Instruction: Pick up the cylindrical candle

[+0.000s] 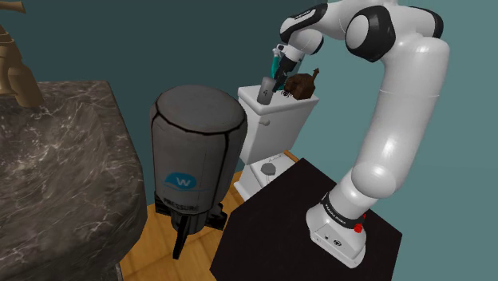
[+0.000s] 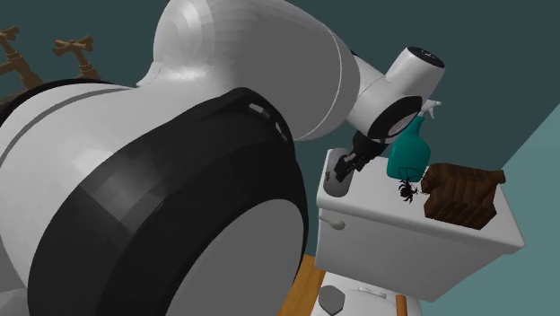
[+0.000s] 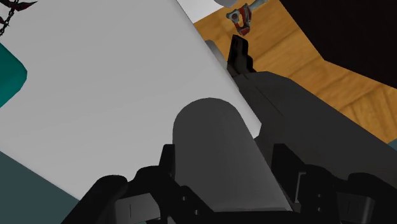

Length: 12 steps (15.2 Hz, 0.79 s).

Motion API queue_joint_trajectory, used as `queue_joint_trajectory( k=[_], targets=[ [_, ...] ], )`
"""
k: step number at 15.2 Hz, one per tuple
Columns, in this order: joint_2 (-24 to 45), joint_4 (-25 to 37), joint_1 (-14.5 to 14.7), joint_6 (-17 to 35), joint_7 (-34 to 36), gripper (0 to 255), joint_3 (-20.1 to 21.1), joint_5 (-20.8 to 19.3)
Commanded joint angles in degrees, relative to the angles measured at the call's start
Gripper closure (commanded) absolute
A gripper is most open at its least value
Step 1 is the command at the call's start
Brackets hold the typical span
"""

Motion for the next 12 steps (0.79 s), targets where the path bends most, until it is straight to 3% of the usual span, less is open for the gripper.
queue_joint_trajectory(
  k=[1, 7, 12],
  targets=[
    [0.1, 0.0, 0.0, 0.1, 0.0, 255, 0.0, 0.0],
    [0.0, -0.1, 0.1, 0.1, 0.0, 255, 0.0, 0.0],
    [-1.5, 1.7, 0.3, -2.8, 1.4, 255, -0.5, -1.4]
  ],
)
